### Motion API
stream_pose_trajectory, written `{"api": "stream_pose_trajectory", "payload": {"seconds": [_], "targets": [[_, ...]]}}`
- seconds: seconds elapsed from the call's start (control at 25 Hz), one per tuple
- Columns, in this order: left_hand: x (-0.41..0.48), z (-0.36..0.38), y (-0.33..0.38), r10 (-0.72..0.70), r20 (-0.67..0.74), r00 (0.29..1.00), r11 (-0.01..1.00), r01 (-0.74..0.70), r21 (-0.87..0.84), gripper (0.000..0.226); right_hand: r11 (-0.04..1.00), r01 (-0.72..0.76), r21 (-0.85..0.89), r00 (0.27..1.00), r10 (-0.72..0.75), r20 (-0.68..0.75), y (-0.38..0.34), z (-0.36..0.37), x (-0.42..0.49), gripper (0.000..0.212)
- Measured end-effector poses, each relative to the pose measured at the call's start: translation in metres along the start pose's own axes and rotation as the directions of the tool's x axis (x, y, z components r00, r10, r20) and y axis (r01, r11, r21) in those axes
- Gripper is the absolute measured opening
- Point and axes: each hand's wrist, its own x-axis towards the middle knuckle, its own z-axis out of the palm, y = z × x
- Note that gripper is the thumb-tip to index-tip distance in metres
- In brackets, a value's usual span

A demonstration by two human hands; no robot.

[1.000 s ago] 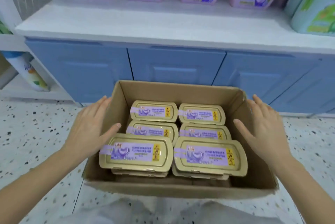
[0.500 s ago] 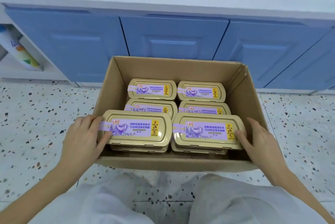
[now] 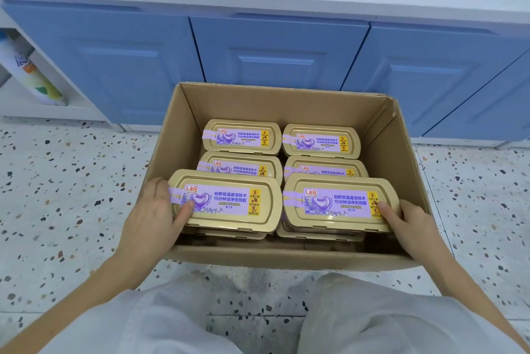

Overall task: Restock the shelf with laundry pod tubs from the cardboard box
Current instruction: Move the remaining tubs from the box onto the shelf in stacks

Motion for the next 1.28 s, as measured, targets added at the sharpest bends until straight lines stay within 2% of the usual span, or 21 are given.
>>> {"api": "stream_pose_trajectory", "payload": {"seconds": [0.08,0.16,0.24,0.28,0.44,0.64,0.8,0.92,1.0,1.16,1.28], "targets": [[0.003,0.003,0.003,-0.122,0.087,0.989,0.964,0.139,-0.229,0.045,1.000,-0.004,0.024,1.000,0.003,0.024,0.002,0.000,0.003,0.035],[0.008,0.002,0.003,-0.189,0.192,0.963,0.857,0.257,-0.446,0.041,0.999,-0.003,0.046,0.999,0.000,0.046,0.002,0.000,0.004,0.033],[0.012,-0.001,0.002,-0.211,0.280,0.936,0.724,0.343,-0.598,0.037,0.998,0.002,0.067,0.998,-0.006,0.059,0.002,0.000,0.004,0.030],[0.014,-0.001,0.000,-0.211,0.304,0.929,0.694,0.361,-0.623,0.036,0.996,-0.002,0.087,0.998,-0.004,0.069,0.000,-0.001,0.003,0.029],[0.015,0.000,-0.008,-0.225,0.302,0.926,0.793,0.354,-0.496,0.030,0.987,-0.044,0.157,0.995,0.030,0.091,-0.003,-0.002,0.000,0.033],[0.016,-0.006,-0.002,-0.217,0.389,0.895,0.689,0.423,-0.589,0.025,0.990,-0.072,0.125,0.997,0.073,0.002,-0.004,0.000,-0.002,0.045],[0.010,-0.011,-0.003,-0.211,0.279,0.937,0.810,0.327,-0.487,0.030,0.989,-0.059,0.138,0.996,0.066,-0.053,-0.004,-0.001,-0.003,0.051],[0.009,-0.026,0.001,-0.198,0.175,0.964,0.841,0.259,-0.475,0.026,0.993,-0.007,0.122,0.995,0.018,-0.097,-0.009,-0.008,-0.006,0.052],[0.016,-0.040,0.003,-0.192,0.115,0.975,0.823,0.224,-0.522,0.026,0.994,0.036,0.099,0.992,-0.024,-0.126,-0.019,-0.017,-0.006,0.050],[0.040,-0.072,0.017,-0.200,0.078,0.977,0.701,0.198,-0.685,0.026,0.991,0.058,0.120,0.984,-0.037,-0.172,-0.051,-0.053,0.004,0.045],[0.063,-0.106,0.030,-0.164,0.015,0.986,0.707,0.128,-0.695,0.025,0.974,0.105,0.200,0.977,-0.064,-0.204,-0.079,-0.085,0.019,0.045]]}}
